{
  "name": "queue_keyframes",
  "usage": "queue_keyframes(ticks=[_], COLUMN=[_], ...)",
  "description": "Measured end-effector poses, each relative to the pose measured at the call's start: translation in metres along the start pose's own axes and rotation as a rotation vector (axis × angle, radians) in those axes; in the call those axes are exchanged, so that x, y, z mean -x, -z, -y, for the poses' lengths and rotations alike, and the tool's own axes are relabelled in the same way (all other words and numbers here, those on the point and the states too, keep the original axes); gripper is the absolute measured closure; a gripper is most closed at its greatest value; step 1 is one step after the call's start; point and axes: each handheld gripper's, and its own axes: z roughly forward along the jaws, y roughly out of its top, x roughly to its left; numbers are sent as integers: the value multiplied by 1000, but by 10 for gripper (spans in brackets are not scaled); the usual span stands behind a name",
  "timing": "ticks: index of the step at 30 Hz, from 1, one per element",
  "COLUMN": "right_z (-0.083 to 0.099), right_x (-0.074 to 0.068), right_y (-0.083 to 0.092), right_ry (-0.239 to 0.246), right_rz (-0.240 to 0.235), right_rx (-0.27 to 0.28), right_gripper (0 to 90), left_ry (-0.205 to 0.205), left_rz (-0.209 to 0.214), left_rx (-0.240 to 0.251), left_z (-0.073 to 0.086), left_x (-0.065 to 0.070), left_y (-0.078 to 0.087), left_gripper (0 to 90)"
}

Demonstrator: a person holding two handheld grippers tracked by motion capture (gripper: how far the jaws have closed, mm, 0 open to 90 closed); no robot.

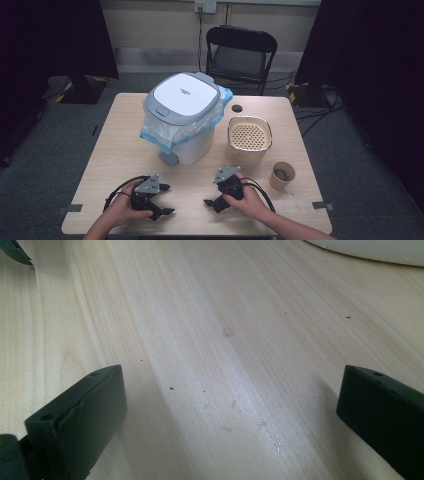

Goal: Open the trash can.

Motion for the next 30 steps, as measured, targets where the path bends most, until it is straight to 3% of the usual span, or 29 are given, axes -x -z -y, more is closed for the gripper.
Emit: queue_keyframes(ticks=[4,7,17,25,30], right_z=[0,-1,-1,-1,-1], right_x=[1,1,2,2,2], right_y=[0,-1,-1,-1,-1], right_ry=[8,11,23,23,23], right_rz=[-5,-10,-17,-17,-18], right_rx=[0,1,0,0,0], right_gripper=[0,0,0,0,0], left_ry=[-35,-37,5,16,34], left_rz=[-1,-6,0,3,2], left_rx=[-27,-28,-23,-64,-40], left_z=[-1,-1,-3,-13,-16], left_x=[3,3,1,1,0], left_y=[-2,-2,-2,-1,1], left_gripper=[111,109,127,165,163])
